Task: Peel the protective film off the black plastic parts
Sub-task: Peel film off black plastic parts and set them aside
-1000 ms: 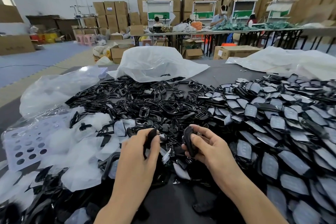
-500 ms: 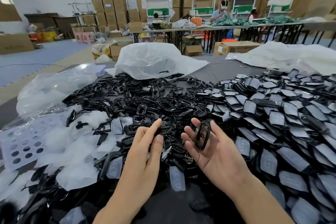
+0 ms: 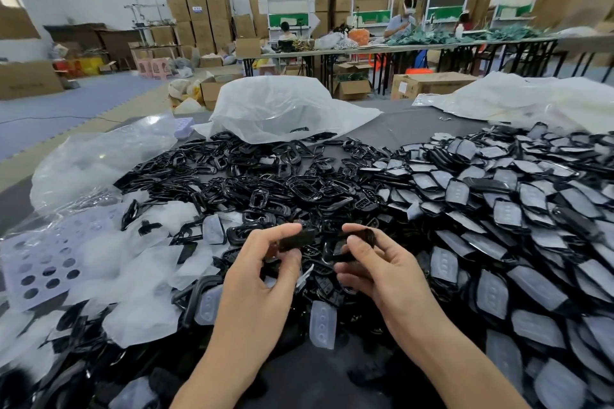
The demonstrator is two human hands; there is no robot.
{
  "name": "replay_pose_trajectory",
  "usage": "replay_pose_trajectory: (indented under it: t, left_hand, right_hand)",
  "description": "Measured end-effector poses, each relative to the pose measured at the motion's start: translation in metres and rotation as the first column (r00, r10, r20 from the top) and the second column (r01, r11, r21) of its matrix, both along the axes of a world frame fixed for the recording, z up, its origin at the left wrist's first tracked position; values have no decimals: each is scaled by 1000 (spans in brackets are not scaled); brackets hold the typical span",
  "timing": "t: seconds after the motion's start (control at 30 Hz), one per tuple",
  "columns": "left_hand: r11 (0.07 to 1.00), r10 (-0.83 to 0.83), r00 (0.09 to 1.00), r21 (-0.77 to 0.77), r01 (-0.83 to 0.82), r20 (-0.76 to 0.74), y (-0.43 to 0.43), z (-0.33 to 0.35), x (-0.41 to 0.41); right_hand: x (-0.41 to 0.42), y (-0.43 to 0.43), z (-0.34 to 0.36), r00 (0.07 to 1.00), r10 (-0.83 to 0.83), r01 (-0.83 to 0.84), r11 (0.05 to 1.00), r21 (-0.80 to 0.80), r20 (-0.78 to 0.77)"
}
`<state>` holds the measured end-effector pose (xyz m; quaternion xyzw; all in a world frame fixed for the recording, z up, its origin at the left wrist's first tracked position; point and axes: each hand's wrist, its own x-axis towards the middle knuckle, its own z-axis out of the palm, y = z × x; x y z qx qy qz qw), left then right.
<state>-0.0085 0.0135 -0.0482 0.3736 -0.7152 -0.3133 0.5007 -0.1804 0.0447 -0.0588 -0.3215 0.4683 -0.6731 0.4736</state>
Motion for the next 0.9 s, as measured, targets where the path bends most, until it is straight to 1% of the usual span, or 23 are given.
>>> replay_pose_trajectory:
  t: [0.13,0.27,0.37,0.47,0.57,0.63,0.73,0.8,0.87,0.9]
  left_hand:
    - [1000,-7,999,-1,7,34,1,1,-2]
    - [1000,1,999,4,-1,45,-1,0,-4]
    - [1000,23,999,-11,-23,49,-4,-2,-4]
    - [999,-30,1000,27,30,7,-5,-2,-3]
    - [988,-84,996,128,89,-39,-6,0,0]
    - [979,-100,994,176,105,-37,-8,1,2]
    - [979,-104,994,177,101,11,-8,2,3]
    - [968,-160,987,196,158,-3,-9,3,5]
    - [943,-236,971,236,235,-24,-9,6,8]
    - [940,-250,968,235,246,-15,-9,6,8]
  right_hand:
    - [6,3,4,995,50,-50,999,-3,82]
    - [13,4,5,986,139,-135,990,-44,93]
    - [16,4,5,972,224,-219,973,-74,68]
    - [19,5,4,960,279,-275,957,-97,33]
    - [17,6,5,954,301,-299,949,-100,11]
    - [16,8,5,948,317,-318,944,-92,-24]
    - [15,8,6,948,302,-310,948,-73,-98]
    - [14,9,7,949,288,-299,952,-68,-130]
    - [13,9,8,944,300,-311,948,-68,-136]
    - [13,9,9,942,307,-318,946,-67,-132]
